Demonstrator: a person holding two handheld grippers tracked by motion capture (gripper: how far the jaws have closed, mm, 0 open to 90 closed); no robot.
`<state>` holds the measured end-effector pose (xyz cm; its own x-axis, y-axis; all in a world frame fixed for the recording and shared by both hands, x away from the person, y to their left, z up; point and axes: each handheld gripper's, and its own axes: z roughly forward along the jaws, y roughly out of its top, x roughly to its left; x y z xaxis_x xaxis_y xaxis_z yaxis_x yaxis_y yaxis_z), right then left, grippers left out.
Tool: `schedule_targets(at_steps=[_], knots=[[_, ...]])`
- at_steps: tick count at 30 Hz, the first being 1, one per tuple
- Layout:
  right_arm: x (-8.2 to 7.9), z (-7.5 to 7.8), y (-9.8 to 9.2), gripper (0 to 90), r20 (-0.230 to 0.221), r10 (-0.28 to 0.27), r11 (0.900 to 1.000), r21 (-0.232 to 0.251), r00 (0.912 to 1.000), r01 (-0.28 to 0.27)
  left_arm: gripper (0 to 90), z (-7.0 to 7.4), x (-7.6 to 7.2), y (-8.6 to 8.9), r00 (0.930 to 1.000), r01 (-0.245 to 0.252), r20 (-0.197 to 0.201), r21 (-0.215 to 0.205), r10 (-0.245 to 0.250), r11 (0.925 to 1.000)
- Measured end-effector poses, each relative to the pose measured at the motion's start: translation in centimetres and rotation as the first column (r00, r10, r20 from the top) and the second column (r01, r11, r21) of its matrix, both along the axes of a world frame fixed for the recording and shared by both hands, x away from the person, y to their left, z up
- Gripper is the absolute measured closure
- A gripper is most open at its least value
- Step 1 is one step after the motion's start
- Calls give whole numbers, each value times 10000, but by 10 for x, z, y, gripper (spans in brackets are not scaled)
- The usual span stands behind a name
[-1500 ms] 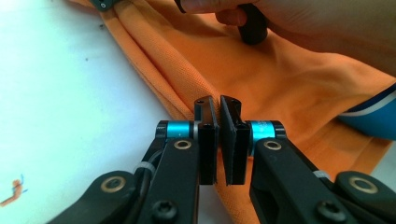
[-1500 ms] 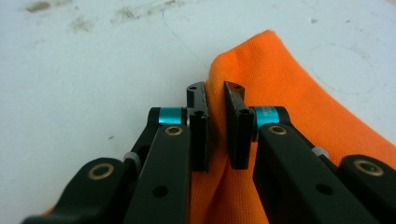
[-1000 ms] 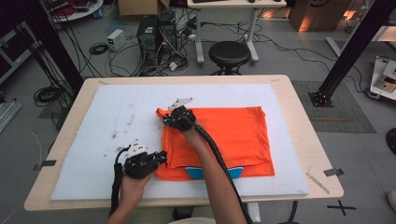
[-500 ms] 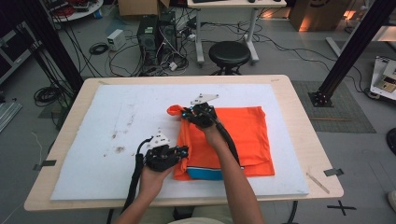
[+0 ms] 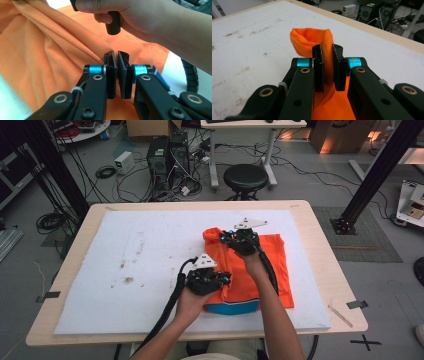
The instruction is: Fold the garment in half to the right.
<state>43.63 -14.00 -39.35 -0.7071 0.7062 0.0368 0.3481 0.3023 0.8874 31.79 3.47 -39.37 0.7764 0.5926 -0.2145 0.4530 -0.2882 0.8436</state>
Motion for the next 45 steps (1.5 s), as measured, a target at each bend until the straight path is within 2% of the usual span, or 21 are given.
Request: schedule_targets(at_steps=[7,16,23,29,36,41,43,45], knots=[[-3,5,-32,826,79,-446,9989,165,9990,445,856,8,7,-27,9992,390,-122,9,-390,9992],[-7,10,-63,826,163,-943,9952,258,9954,939,856,18,14,-60,9957,876,-296,8,-875,9962],[-9,8,-86,825,79,-1414,9897,217,9899,1412,855,16,17,-86,9941,1018,-377,25,-1016,9948],[-11,3,-107,825,-86,-1868,9821,235,9824,1869,854,13,20,-109,9923,1158,-456,187,-1148,9931],[-12,-2,-129,824,-242,-2671,9633,205,9634,2676,852,7,24,-132,9923,1139,-539,364,-1119,9928],[-14,-9,-139,822,-379,-2901,9568,91,9562,2906,846,0,24,-149,9916,1130,-695,514,-1094,9923],[-15,-12,-140,817,-443,-2999,9539,-31,9530,3000,823,-3,24,-152,9935,1029,-562,663,-993,9925],[-15,-16,-142,801,-549,-3088,9511,-130,9495,3085,744,-5,26,-151,9939,947,-645,825,-895,9921]])
